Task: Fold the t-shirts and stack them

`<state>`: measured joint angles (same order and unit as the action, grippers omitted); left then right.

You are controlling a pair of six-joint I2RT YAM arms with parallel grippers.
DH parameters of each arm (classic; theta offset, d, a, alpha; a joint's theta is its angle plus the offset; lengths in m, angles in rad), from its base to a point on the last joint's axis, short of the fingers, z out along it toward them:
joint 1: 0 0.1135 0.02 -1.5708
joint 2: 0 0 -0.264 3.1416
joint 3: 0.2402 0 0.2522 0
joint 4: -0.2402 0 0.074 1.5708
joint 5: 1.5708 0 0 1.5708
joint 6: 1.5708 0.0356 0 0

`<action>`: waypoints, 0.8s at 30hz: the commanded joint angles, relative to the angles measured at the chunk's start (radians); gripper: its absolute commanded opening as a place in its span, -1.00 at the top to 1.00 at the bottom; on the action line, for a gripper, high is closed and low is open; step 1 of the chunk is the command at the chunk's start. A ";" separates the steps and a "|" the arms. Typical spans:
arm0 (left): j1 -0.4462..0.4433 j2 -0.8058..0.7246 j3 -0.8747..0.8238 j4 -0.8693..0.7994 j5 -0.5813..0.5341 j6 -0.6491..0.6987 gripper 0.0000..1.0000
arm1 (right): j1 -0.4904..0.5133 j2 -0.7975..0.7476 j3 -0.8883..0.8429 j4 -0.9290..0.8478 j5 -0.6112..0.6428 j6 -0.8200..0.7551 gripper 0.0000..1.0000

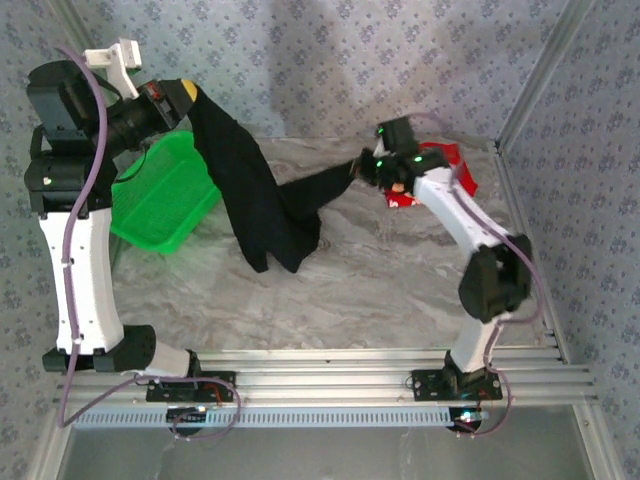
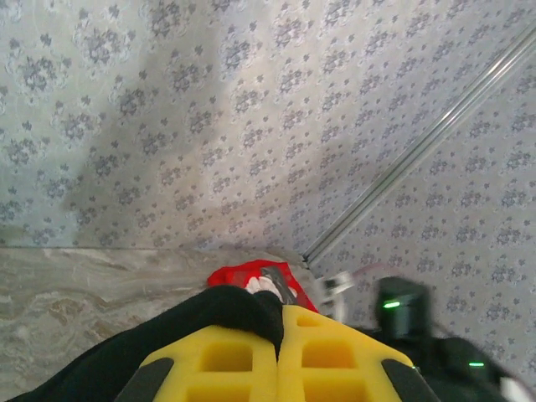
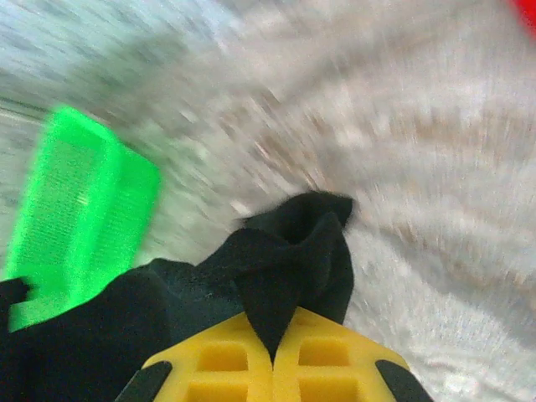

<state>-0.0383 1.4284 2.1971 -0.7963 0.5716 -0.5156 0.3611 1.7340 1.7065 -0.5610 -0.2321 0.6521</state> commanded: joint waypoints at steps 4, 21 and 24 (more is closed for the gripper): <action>0.008 -0.060 0.081 0.065 0.002 0.076 1.00 | -0.067 -0.232 0.075 -0.196 -0.039 -0.174 1.00; 0.005 -0.214 0.046 0.108 0.012 0.012 1.00 | -0.349 -0.559 0.117 -0.359 -0.328 -0.169 1.00; 0.004 -0.209 0.004 0.079 0.005 0.018 1.00 | -0.383 -0.564 0.077 -0.386 -0.327 -0.193 1.00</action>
<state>-0.0387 1.2175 2.2284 -0.7544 0.5694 -0.4843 0.0025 1.1679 1.8023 -0.8928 -0.5179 0.4885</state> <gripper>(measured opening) 0.044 0.063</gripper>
